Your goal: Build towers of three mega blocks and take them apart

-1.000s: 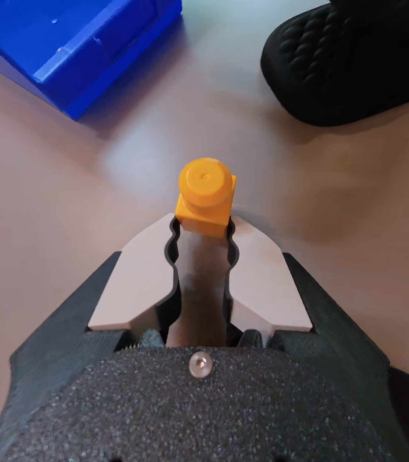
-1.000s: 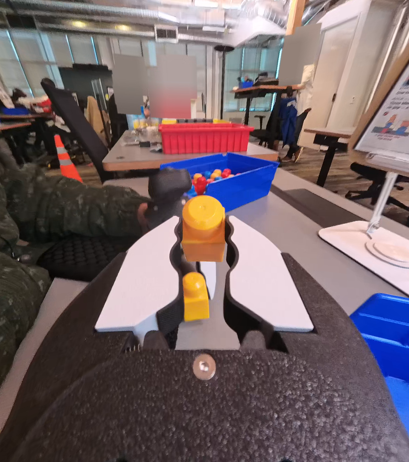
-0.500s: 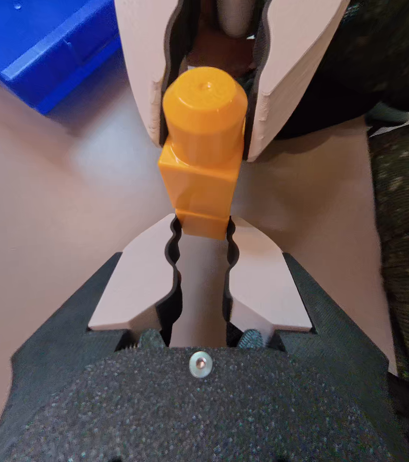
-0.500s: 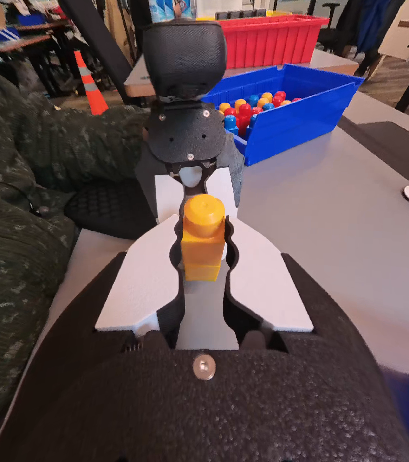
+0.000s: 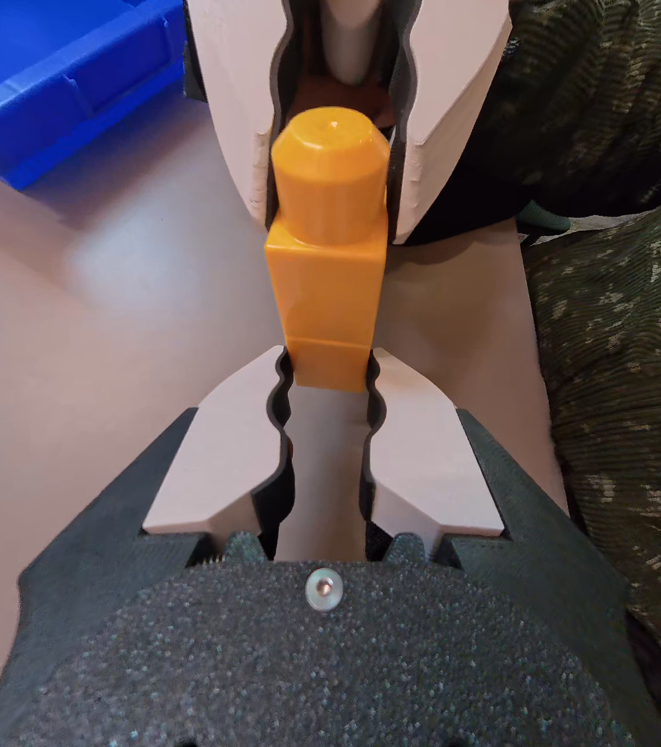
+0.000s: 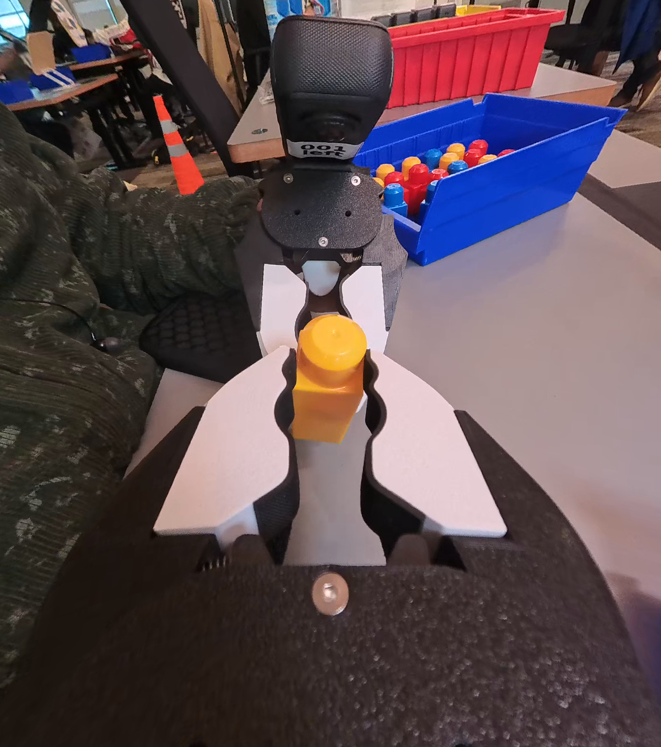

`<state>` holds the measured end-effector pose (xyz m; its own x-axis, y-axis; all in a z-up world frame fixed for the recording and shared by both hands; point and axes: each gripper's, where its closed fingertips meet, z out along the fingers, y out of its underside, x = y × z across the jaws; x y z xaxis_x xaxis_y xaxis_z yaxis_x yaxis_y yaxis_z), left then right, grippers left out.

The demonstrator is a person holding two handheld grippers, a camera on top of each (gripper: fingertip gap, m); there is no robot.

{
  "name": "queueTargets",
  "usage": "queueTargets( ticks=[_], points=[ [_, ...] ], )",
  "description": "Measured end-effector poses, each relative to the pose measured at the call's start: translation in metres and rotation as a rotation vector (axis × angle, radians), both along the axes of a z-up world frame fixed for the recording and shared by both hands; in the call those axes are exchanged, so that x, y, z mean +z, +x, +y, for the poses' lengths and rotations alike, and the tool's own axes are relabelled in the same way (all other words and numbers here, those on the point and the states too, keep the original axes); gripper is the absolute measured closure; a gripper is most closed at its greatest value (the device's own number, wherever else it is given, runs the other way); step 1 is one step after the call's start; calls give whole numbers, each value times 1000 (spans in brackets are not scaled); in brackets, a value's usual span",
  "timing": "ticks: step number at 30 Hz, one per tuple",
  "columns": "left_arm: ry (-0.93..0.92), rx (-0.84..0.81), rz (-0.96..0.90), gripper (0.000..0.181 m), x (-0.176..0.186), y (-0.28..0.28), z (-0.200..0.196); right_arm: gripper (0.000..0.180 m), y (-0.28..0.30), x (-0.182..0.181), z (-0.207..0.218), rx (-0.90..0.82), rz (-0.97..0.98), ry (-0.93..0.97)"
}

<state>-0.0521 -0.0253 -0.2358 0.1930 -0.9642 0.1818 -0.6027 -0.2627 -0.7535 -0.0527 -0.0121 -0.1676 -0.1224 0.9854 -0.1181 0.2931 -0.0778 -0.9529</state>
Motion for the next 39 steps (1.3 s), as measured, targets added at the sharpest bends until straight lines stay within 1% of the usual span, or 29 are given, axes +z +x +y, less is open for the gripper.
queueTargets(
  ticks=[6,9,10,11,12,14,16,18,19,21,22,24,25,27,29,31,32,33,34,36,39],
  points=[
    [7,18,-6,146,-1,0,2,148,-1,0,1,-15,10,7],
    [24,15,-19,145,1,-1,3,147,-3,3,2,-22,53,5],
    [39,18,-34,145,3,-2,5,139,-3,4,3,-28,64,-4],
    [52,37,-35,145,4,-5,9,124,-3,4,5,-42,62,-16],
    [60,56,-40,145,4,-9,13,117,-3,3,8,-56,59,-23],
    [50,82,-85,145,9,-13,17,116,-3,-2,12,-81,37,9],
    [63,106,-86,145,9,-16,22,116,-7,-8,12,-91,12,33],
    [76,88,-101,145,10,-11,19,120,-13,-15,11,-99,-11,51],
    [88,75,-114,145,11,-8,17,124,-16,-21,10,-102,-32,58],
    [130,73,-99,145,11,-7,18,142,-20,-29,7,-95,-69,65],
    [131,63,-118,145,13,-8,17,142,-20,-29,6,-96,-67,78],
    [120,89,-143,130,25,-16,19,143,-18,-23,4,-85,-54,94],
    [149,119,-144,126,34,-26,24,143,-16,-20,5,-90,-42,96],
    [277,239,-169,129,65,-55,45,143,-12,-15,11,-116,-26,96],
    [423,444,-125,136,93,-104,74,143,-9,-13,19,-148,-13,87],
    [558,702,-5,148,110,-173,102,142,-8,-14,23,-164,-10,67],
    [586,821,79,151,110,-210,110,142,-8,-16,24,-165,-12,63],
    [566,920,157,150,105,-243,114,142,-8,-17,24,-164,-15,65],
    [507,991,224,148,95,-271,113,142,-9,-17,23,-161,-16,68],
    [373,1071,318,144,69,-309,108,142,-10,-18,21,-149,-17,68],
    [254,1114,431,148,38,-342,99,142,-11,-21,20,-140,-31,61]
  ],
)
